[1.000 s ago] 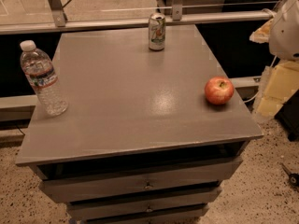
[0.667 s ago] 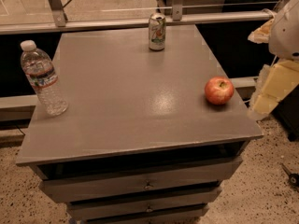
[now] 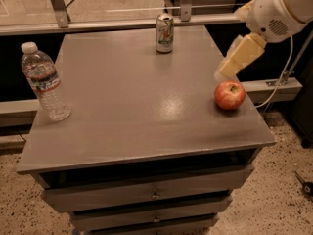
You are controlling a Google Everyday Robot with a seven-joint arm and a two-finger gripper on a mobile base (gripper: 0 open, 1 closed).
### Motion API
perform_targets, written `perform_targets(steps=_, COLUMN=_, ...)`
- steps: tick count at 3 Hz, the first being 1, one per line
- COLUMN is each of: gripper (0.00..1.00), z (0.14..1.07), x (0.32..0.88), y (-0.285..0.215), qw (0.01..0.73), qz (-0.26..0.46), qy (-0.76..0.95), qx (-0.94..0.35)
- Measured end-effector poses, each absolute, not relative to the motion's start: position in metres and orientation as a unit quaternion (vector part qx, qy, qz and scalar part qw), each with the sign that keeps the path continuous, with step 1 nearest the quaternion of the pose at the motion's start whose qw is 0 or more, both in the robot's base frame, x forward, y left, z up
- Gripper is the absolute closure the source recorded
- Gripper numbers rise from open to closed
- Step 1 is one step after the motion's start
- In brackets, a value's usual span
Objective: Move 7up can near water bottle
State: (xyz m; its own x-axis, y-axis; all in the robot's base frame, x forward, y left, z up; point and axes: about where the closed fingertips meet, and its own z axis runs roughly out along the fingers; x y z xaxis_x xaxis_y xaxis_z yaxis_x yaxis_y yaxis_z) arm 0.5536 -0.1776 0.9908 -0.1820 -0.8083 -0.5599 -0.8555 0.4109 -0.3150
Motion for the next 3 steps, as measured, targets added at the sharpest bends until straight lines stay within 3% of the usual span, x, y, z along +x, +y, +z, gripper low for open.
perform_targets(steps=2, gripper=0.00, z=0.995, x=0.569, y=-0.175, qw=0.357, qz=0.033, qy=0.765, qx=-0.535)
perform_targets(steps=3, gripper=0.00, z=0.978, x=0.583, y=-0.163, qw=0.399, qz=0.068, qy=0.770, qx=-0.493)
